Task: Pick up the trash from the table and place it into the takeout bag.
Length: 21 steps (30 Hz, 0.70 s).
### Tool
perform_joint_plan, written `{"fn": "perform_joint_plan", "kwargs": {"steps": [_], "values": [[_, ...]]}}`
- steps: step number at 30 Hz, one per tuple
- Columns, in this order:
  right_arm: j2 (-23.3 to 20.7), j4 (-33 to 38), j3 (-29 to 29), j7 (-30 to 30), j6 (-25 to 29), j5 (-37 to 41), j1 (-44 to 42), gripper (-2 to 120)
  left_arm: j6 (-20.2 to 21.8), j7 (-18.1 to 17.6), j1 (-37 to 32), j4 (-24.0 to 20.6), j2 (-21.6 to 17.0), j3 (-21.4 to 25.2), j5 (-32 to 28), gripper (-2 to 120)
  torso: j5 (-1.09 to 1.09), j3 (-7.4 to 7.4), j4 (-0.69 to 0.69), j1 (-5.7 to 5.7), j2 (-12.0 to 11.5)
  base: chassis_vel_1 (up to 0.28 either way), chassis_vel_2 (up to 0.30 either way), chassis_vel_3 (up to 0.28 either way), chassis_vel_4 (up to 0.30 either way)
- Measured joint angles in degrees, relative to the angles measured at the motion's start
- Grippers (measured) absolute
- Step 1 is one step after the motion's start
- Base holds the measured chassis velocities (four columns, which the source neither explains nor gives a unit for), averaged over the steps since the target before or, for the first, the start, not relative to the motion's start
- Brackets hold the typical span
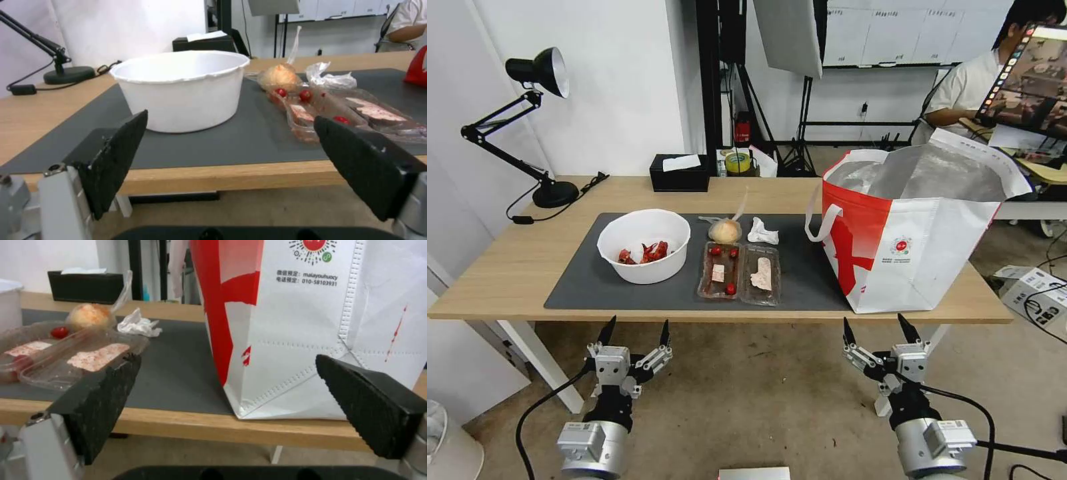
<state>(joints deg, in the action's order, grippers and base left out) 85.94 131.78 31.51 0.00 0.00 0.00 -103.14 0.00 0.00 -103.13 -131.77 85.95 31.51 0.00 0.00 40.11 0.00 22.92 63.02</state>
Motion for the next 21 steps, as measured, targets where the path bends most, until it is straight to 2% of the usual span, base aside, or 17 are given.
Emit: {"fn": "perform_joint_plan", "kwargs": {"steps": [21], "values": [[0.0,0.0,0.0,0.0,0.0,0.0,0.0,100,0.0,0.0,0.0,0.0,0.0,0.0,0.0,100,0.0,0.0,0.0,0.0,0.0,0.0,0.0,0.0,0.0]]}}
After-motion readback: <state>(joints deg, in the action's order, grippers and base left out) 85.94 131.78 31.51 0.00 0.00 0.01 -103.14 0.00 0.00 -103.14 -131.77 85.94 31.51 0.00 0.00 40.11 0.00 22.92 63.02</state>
